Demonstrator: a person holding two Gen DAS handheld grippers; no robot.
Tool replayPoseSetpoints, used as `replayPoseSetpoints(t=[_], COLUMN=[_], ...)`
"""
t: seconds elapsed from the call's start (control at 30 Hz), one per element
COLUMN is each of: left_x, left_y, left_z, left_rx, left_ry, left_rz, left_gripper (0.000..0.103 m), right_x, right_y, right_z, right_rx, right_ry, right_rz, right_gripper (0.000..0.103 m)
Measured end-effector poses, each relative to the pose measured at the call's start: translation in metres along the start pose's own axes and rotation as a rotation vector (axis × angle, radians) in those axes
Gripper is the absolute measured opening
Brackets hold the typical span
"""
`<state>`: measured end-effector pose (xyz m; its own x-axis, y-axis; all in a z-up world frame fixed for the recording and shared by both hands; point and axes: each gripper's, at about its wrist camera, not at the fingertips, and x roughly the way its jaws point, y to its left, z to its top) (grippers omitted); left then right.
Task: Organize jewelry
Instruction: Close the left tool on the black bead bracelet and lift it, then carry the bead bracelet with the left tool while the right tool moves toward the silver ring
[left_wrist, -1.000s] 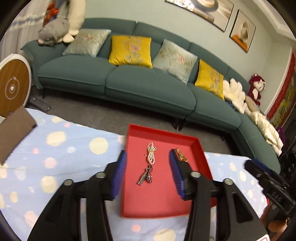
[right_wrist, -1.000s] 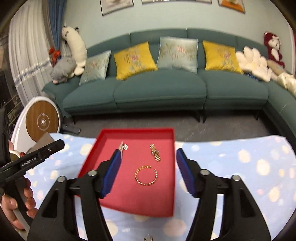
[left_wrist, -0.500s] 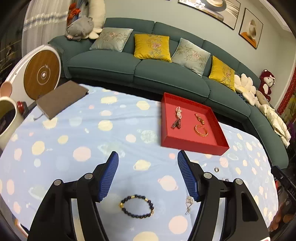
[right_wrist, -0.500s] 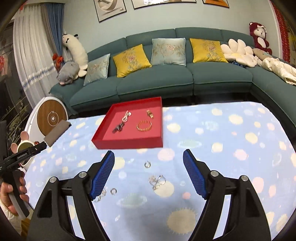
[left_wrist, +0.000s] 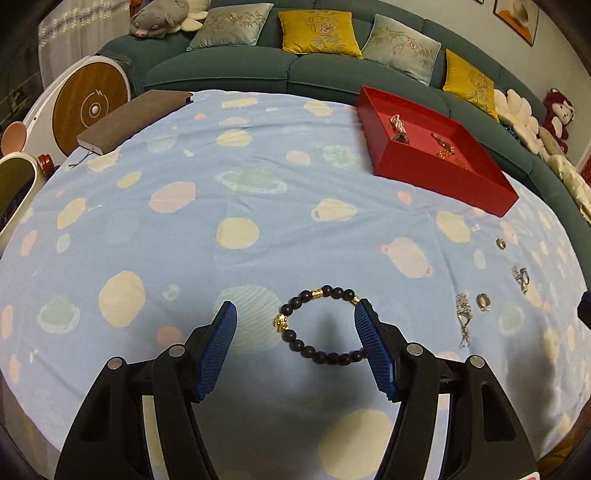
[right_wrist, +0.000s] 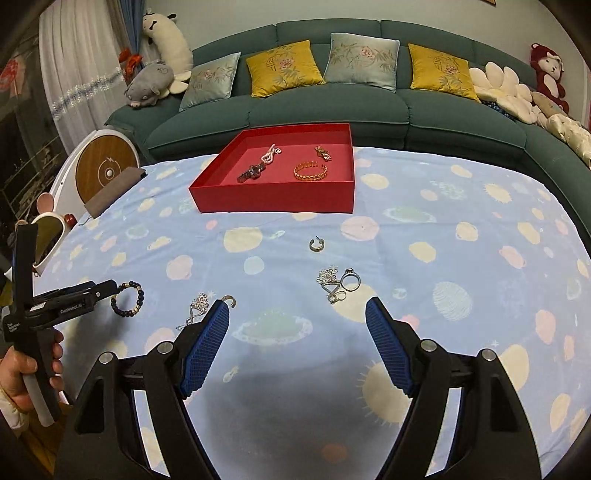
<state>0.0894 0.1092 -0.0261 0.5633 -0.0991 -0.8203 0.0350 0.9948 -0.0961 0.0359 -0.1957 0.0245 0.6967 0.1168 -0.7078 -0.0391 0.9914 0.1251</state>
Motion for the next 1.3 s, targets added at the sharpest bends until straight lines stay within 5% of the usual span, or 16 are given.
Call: replayPoseSetpoints(t=[0.37, 0.47, 0.53, 1.3], left_x=[0.021, 0.021, 0.022, -0.056], left_y=[-0.002, -0.006, -0.010, -0.076], left_z=[0.000, 0.000, 0.000, 0.037], left_rx=[0.054, 0.080, 0.099, 0.133], left_ry=[-0.013, -0.028, -0.034, -0.164], left_rz=[0.039, 0.044, 0.043, -0.236], left_gripper=[0.048, 0.030, 0.007, 0.005], right_x=[0.009, 0.010, 0.011, 0.033], right_y=[-0.011, -0.011, -0.010, -0.015], right_z=[-0.002, -0.003, -0.004, 0.010], right_rx=[0.041, 0.033, 0.029, 0.054], right_ry=[0.027, 0.027, 0.029, 0.030], right_rz=[-0.003, -0.007, -0.011, -0.027], right_gripper=[0.074, 0.074, 0.074, 0.074])
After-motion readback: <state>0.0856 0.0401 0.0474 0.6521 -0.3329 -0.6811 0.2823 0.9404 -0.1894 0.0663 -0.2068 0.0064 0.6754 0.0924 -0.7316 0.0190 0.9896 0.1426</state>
